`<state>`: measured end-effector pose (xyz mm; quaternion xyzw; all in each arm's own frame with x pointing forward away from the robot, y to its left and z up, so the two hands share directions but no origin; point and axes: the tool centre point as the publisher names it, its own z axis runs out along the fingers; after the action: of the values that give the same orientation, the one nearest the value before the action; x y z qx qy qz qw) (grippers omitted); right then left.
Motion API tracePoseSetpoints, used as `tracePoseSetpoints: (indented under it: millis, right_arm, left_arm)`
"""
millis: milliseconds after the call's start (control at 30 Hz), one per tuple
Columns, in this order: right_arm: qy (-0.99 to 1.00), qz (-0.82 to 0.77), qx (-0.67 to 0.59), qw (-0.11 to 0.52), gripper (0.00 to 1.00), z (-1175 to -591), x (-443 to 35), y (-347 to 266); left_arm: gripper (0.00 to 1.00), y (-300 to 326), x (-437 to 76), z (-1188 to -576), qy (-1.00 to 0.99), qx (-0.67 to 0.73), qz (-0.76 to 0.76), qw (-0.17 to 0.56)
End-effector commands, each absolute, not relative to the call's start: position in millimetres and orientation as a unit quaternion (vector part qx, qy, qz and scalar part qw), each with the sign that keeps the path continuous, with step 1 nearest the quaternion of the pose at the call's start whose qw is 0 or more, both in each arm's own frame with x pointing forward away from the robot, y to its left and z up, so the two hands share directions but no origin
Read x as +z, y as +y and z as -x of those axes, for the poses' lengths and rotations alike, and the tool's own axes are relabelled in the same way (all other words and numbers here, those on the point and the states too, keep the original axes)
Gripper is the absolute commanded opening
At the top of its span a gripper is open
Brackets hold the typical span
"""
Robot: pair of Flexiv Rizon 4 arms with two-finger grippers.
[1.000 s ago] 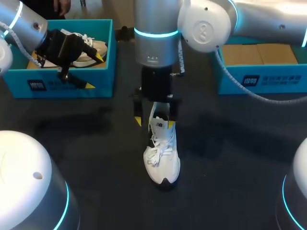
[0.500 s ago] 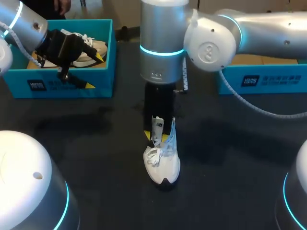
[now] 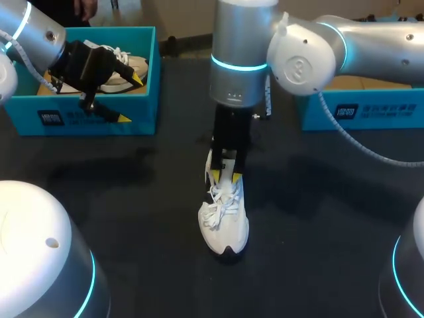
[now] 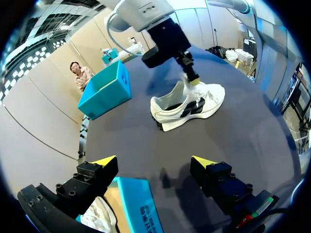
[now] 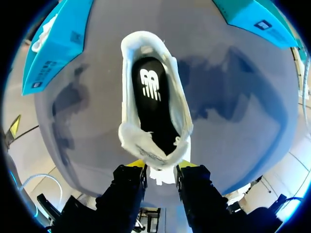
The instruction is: Take the shoe out of the shoebox, open the shoe tongue, remove and reinsert the insole, then place the shoe into the shoebox
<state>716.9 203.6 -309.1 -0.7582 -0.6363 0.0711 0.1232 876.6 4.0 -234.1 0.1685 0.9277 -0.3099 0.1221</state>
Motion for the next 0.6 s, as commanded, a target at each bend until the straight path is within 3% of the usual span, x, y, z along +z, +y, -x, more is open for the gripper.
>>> tracePoseSetpoints:
  millis: [33,300,600]
  right_arm:
    - [-0.639,0.754,0.083,0.129,0.33,-726.5,-313.7,206.1]
    - [-0.638,0.758,0.087,0.105,0.33,-717.6,-290.6,211.4]
    - [-0.656,0.742,0.070,0.119,0.31,-745.7,-319.9,203.3]
  left_arm:
    - [1.00,3.6,-233.6,-877.0,0.928,-0.308,-0.169,0.121]
    - [1.00,3.6,-233.6,-877.0,0.928,-0.308,-0.169,0.121]
    - [1.00,3.6,-233.6,-877.0,0.928,-0.308,-0.169,0.121]
